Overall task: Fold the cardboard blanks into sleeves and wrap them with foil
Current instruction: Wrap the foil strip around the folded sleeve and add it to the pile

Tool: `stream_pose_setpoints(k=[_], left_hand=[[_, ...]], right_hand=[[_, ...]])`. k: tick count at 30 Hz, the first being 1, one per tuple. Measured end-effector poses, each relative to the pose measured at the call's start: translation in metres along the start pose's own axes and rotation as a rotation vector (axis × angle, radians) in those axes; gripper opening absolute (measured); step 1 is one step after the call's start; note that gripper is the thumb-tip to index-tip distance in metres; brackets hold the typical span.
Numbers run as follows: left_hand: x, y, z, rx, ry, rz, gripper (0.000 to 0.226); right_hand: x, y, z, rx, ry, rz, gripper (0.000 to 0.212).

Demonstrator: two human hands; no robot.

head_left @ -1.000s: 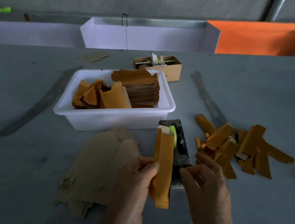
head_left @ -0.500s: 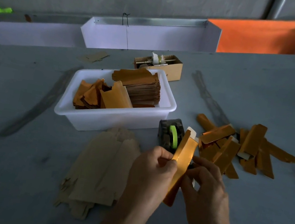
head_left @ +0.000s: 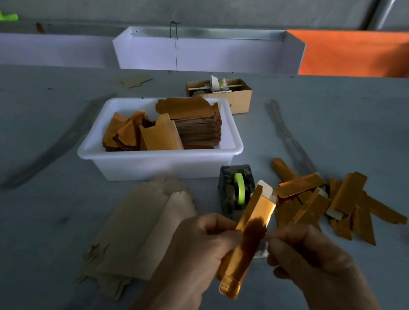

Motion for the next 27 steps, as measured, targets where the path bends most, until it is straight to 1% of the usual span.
stream_pose_setpoints(k=[2,4,5,7,10,12,14,23,27], left_hand=[[0.000,0.000,0.004,-0.009,0.016,0.022,0.007],[0.002,0.002,0.005,-0.011,0.019,0.025,0.009],[0.003,0.003,0.006,-0.012,0.020,0.028,0.008],[0.003,0.003,0.007,-0.020,0.028,0.044,0.006],[0.003,0.003,0.009,-0.029,0.035,0.062,0.005],[0.006,0.003,0.011,-0.039,0.042,0.102,0.008],[0.008,0.004,0.012,-0.054,0.042,0.135,0.010],[0.014,0.003,0.013,-0.165,0.032,0.157,0.007],[0.010,0.002,0.015,-0.081,-0.016,0.076,0.012]], right_hand=[[-0.004,-0.005,0.000,-0.051,0.021,0.049,0.027],[-0.006,-0.007,-0.001,-0.059,0.041,0.105,0.035],[-0.007,-0.009,-0.002,-0.060,0.049,0.138,0.036],[-0.008,-0.011,-0.003,-0.042,0.063,0.212,0.033],[-0.010,-0.010,-0.004,0.034,0.095,0.313,0.024],[-0.012,-0.010,-0.005,0.066,0.122,0.364,0.026],[-0.012,-0.009,-0.006,0.096,0.124,0.383,0.030],[-0.013,-0.009,-0.007,0.136,0.098,0.431,0.025],[-0.014,-0.013,-0.007,0.183,0.105,0.522,0.027]])
Point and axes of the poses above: each hand's wrist, its own z-axis away from the middle knuckle, its own y-axis out of the back of the hand, x = y × z, the point moved 4 cm from there along -z, towards the middle knuckle, and after that the axes turned 11 degrees about -y, right-handed, at the moved point
